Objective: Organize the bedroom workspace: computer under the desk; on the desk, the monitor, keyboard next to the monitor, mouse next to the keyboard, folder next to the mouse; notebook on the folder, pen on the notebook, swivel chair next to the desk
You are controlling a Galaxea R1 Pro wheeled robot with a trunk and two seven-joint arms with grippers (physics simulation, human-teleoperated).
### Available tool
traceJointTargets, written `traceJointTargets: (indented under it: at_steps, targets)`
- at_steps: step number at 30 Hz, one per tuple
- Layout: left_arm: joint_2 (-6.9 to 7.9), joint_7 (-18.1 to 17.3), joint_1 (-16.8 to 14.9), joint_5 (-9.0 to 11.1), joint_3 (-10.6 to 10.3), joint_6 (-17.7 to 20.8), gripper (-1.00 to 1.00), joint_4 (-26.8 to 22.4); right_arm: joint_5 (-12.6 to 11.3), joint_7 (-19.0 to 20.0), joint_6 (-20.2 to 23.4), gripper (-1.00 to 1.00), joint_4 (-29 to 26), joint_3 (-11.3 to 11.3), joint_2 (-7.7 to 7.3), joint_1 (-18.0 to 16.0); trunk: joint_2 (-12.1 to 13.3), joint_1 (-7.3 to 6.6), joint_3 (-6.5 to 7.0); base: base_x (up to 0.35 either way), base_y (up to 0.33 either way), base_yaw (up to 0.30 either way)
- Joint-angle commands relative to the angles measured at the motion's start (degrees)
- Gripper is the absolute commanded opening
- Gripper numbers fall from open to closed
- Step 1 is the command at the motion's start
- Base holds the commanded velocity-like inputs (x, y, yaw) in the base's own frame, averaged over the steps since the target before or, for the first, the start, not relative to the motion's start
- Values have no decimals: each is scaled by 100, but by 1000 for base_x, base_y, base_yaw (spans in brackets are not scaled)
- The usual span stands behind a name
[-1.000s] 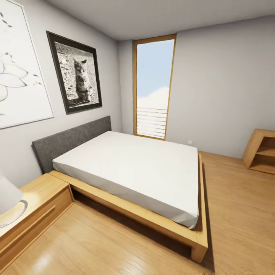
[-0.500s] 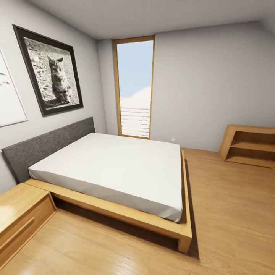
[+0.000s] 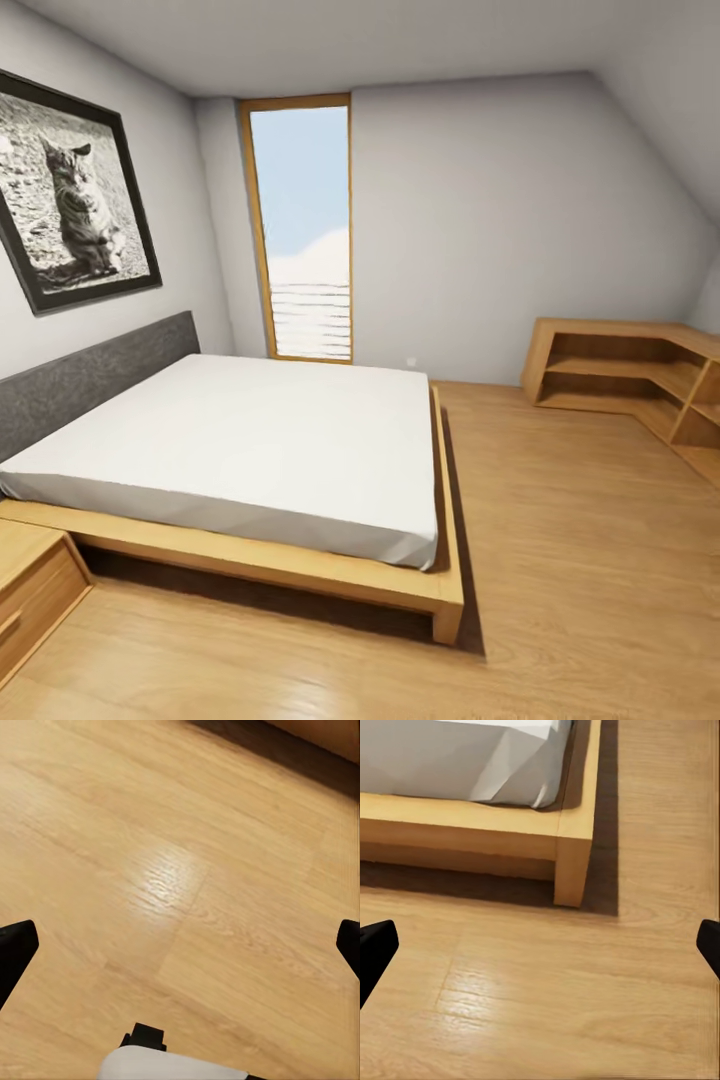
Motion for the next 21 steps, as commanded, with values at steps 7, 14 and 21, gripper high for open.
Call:
traceJointTargets:
  at_steps: [7,14,21]
  targets:
    - [-4,-3,-3,-6,26,-13,100,-1,-7,-4,-17,100,7,2,1,-5,-4,0,-7,0,0,-290]
    - [-4,-3,-1,-6,26,-13,100,0,-6,-4,-17,100,8,2,1,-5,-4,0,-7,0,0,-290]
    - [-4,-3,-2,-6,26,-13,100,0,-6,-4,-17,100,8,2,1,-5,-4,0,-7,0,0,-290]
